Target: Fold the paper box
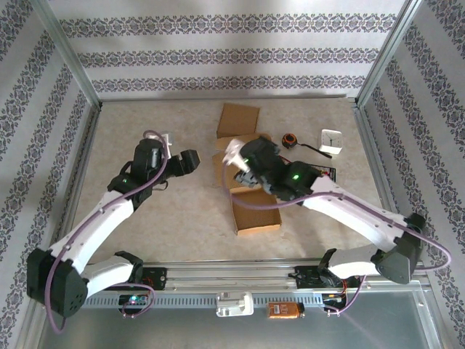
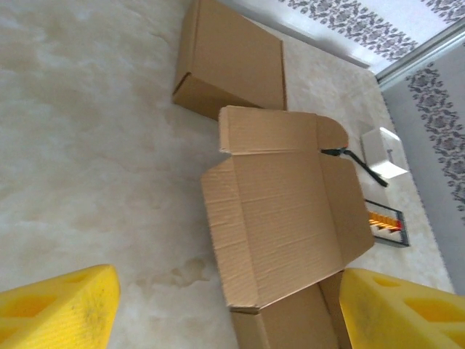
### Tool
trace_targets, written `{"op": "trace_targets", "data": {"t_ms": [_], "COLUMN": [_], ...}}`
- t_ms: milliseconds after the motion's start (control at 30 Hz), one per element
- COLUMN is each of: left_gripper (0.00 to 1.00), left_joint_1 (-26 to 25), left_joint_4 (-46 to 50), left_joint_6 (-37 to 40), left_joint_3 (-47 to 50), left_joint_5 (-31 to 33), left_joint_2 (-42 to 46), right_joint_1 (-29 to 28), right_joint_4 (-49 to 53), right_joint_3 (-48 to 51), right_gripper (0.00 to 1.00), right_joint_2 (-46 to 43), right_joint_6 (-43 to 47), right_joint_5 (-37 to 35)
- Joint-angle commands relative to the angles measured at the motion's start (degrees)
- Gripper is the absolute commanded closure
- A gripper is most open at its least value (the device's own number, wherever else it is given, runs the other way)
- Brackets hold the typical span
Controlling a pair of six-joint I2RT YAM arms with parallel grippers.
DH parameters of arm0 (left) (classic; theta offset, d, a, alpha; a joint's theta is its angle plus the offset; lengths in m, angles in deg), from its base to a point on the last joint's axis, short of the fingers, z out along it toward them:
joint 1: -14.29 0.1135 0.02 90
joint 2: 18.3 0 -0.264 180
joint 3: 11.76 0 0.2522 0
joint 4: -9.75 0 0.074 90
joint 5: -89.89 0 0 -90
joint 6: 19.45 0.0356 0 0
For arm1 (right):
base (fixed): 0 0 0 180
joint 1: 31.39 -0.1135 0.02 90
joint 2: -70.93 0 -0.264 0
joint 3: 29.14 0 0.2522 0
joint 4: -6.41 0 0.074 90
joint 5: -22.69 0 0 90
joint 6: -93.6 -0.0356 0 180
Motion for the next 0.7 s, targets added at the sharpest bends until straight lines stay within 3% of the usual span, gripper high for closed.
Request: {"op": "trace_targets", "data": {"t_ms": [0, 133, 300, 367, 467, 667], "left_gripper": [0.20, 0.20, 0.19, 0.19, 0.17, 0.12], "left_joint_1": [2.3, 3.9, 4.2, 4.2, 4.2, 4.1], "left_joint_4": [5.2, 13.6, 17.2, 15.9, 14.2, 11.3], "left_joint_6": [0.6, 4.3, 5.5, 3.7, 2.1, -2.3], "left_joint_3": [-7.2, -12.9, -14.4, -13.4, -13.0, -10.7], "left_joint_5": [-9.3, -13.0, -16.5, -17.9, -20.9, -19.8], "left_joint_2": [-3.2, -6.1, -8.0, -8.6, -10.2, -12.0], "right_joint_1": [10.0, 24.4, 35.1, 36.8, 37.1, 37.5], "right_joint_4": [3.7, 3.5, 2.9, 3.4, 4.7, 2.8], "right_joint_3": [-0.1, 2.4, 5.0, 4.0, 0.9, -3.4], "right_gripper": [0.04, 0.02, 0.02, 0.02, 0.02, 0.02], "right_joint_2": [-4.2, -6.3, -2.3, 1.3, 6.7, 18.9], "right_joint_6": [-30.0, -46.8, -47.4, -44.2, -40.1, -31.5], "right_joint_5": [12.9, 26.5, 39.7, 43.1, 42.5, 43.1]}}
